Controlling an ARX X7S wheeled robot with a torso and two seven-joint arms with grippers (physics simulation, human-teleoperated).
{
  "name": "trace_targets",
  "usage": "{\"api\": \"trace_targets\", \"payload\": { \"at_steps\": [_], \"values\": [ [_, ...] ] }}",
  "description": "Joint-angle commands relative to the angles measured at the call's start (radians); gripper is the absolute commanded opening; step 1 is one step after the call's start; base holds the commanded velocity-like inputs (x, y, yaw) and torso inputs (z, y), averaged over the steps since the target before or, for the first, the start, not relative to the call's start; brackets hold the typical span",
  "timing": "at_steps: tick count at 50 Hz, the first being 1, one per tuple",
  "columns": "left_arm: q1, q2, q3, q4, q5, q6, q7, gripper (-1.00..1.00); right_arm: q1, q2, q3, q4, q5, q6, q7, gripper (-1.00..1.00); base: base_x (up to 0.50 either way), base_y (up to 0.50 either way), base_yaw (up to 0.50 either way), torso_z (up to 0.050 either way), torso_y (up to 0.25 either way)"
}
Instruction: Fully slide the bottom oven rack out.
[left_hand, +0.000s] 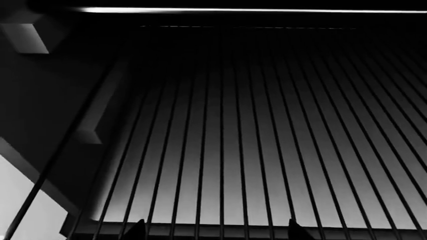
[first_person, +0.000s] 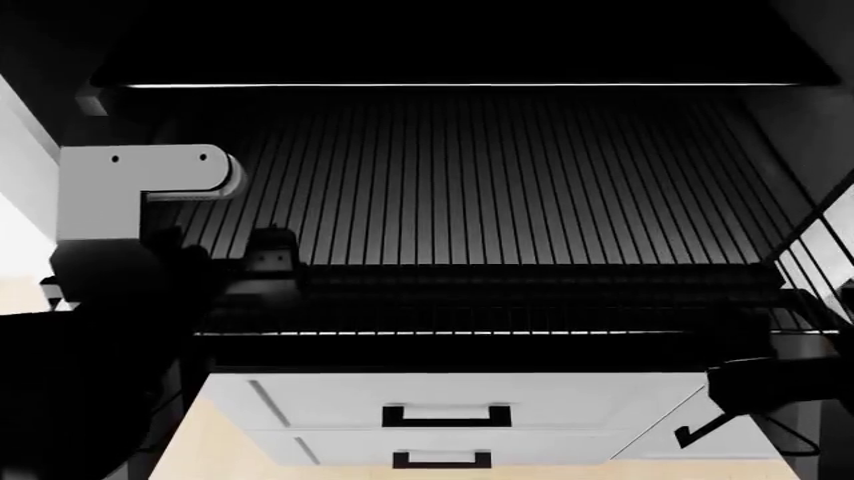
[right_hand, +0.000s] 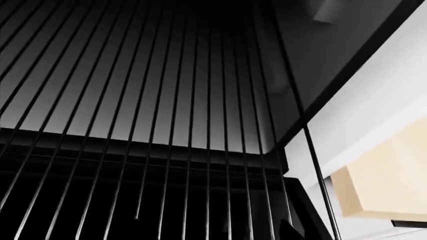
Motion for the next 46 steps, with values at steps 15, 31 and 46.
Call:
{"api": "trace_targets", "payload": {
  "at_steps": [15, 31, 46],
  "values": [
    [0.716, -0.171, 0.43, 0.022, -0.626, -0.597, -0.139, 1.0, -0.654, 0.046, -0.048, -0.068, 0.262, 0.104, 0.061, 1.0, -0.04, 0.02, 0.04, 0.0, -0.008],
    [0.707, -0.213, 0.493, 0.107, -0.687, -0.644, -0.206, 1.0, -0.676, 0.046, -0.063, -0.101, 0.275, 0.096, 0.08, 1.0, -0.04, 0.02, 0.04, 0.0, -0.009],
    [0.701, -0.165, 0.597, 0.104, -0.725, -0.706, -0.258, 1.0, -0.769, 0.047, -0.151, -0.157, 0.213, 0.051, 0.075, 1.0, -0.03, 0.01, 0.04, 0.0, -0.009]
  ]
}}
